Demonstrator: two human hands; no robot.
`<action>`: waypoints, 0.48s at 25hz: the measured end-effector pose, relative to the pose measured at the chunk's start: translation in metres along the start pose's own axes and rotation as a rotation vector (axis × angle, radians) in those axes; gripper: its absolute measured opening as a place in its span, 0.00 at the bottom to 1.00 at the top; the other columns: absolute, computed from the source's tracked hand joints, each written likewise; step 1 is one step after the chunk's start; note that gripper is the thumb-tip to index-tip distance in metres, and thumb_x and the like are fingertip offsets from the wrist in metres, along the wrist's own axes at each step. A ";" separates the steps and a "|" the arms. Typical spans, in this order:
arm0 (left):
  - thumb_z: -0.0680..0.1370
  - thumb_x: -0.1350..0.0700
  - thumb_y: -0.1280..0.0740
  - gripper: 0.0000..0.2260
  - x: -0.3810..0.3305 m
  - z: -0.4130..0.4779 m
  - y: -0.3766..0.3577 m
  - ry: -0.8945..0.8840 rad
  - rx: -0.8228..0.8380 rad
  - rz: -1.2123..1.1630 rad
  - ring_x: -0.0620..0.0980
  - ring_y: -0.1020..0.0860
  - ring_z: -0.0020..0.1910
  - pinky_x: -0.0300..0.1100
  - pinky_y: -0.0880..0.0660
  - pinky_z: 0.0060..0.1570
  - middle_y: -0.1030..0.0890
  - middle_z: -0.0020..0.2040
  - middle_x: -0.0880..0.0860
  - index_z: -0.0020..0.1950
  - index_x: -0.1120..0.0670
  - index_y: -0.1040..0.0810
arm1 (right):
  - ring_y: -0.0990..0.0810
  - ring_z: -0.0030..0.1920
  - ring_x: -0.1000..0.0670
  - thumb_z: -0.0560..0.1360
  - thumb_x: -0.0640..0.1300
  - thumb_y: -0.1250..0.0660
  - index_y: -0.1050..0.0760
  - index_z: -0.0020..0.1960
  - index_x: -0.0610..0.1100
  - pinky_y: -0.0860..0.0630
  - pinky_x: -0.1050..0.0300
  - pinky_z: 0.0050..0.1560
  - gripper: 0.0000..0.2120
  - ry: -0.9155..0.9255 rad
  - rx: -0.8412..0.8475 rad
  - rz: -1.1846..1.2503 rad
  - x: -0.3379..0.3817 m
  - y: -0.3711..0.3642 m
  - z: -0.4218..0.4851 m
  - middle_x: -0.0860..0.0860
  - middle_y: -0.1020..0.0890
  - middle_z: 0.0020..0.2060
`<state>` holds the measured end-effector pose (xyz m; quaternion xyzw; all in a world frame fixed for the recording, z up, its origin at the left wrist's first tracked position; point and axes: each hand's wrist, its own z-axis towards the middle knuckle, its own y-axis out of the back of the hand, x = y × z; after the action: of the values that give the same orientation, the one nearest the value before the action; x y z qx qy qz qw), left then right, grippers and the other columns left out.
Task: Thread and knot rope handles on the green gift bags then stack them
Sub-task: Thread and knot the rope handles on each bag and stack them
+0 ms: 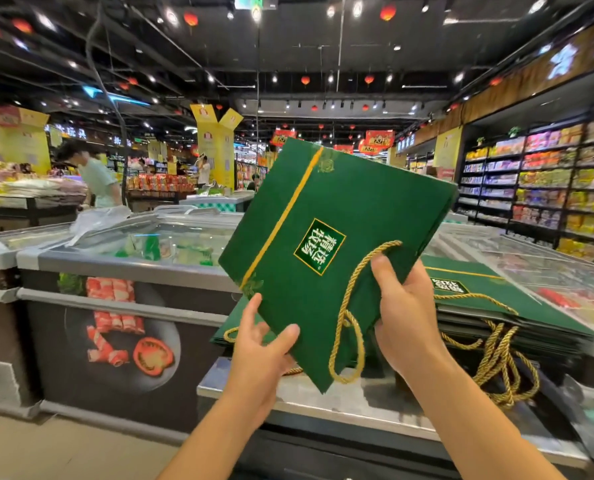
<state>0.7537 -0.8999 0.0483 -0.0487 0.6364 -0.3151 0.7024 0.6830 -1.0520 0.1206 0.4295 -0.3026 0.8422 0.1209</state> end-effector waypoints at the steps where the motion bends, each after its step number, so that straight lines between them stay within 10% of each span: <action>1: 0.79 0.71 0.35 0.31 -0.002 0.003 -0.001 -0.058 -0.045 -0.039 0.53 0.17 0.56 0.44 0.18 0.43 0.22 0.67 0.56 0.77 0.46 0.36 | 0.15 0.53 0.39 0.81 0.39 0.32 0.22 0.55 0.45 0.18 0.38 0.56 0.04 -0.008 0.028 -0.031 0.003 0.005 0.001 0.42 0.14 0.51; 12: 0.84 0.67 0.43 0.24 -0.055 0.062 -0.022 -0.173 0.049 0.065 0.48 0.20 0.61 0.45 0.18 0.50 0.23 0.69 0.46 0.77 0.48 0.33 | 0.16 0.53 0.50 0.67 0.50 0.18 0.27 0.68 0.60 0.17 0.50 0.49 0.33 0.016 0.012 -0.591 0.075 0.097 0.042 0.51 0.21 0.63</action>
<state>0.8028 -0.9104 0.1177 -0.0377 0.5667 -0.3024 0.7655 0.6198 -1.1580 0.1599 0.4930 -0.1582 0.7757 0.3609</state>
